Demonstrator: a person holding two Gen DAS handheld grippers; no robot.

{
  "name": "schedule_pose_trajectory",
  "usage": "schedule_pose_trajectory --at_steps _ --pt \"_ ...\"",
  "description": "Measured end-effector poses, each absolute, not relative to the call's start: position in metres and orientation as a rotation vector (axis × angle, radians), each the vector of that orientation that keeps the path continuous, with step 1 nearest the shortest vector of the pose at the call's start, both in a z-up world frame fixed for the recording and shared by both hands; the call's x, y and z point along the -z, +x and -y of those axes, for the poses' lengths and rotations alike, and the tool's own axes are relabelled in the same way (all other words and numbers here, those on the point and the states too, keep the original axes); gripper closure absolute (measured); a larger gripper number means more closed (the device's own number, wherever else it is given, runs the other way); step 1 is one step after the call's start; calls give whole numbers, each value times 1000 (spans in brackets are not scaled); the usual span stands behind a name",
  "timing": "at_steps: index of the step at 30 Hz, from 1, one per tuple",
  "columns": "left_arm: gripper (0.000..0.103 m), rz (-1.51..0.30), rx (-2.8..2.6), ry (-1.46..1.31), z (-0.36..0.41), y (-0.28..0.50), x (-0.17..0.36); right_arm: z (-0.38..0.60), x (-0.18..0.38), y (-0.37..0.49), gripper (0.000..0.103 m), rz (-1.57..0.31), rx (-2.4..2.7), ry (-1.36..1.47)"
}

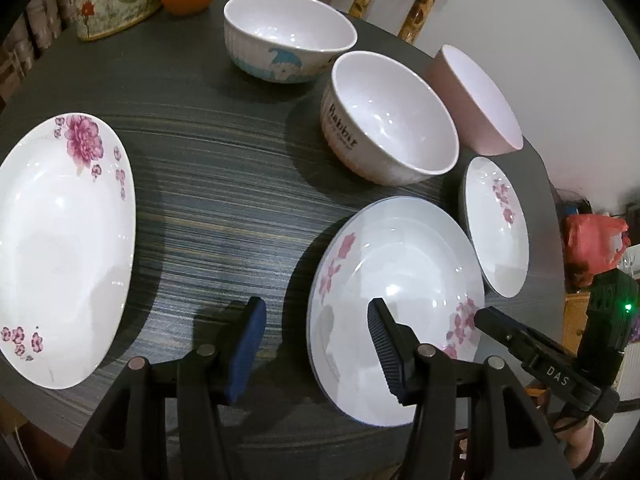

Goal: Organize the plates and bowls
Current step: 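Grasp the rim of a pink-blossom plate with the left tool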

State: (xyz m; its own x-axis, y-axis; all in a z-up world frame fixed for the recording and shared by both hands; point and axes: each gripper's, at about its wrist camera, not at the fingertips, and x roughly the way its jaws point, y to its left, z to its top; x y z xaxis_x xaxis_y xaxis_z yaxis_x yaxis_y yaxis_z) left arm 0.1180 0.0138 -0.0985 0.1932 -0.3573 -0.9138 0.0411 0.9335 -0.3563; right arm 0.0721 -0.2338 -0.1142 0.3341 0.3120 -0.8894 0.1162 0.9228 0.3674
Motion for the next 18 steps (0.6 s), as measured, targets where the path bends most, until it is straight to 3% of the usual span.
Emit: schedule_pose_trajectory --at_steps 12,18 --pt "50 -1352 302 -245 -9 117 111 231 127 87 81 -1245 -150 391" --pt "82 -1377 322 -234 -3 117 122 230 129 89 86 -1244 -152 384"
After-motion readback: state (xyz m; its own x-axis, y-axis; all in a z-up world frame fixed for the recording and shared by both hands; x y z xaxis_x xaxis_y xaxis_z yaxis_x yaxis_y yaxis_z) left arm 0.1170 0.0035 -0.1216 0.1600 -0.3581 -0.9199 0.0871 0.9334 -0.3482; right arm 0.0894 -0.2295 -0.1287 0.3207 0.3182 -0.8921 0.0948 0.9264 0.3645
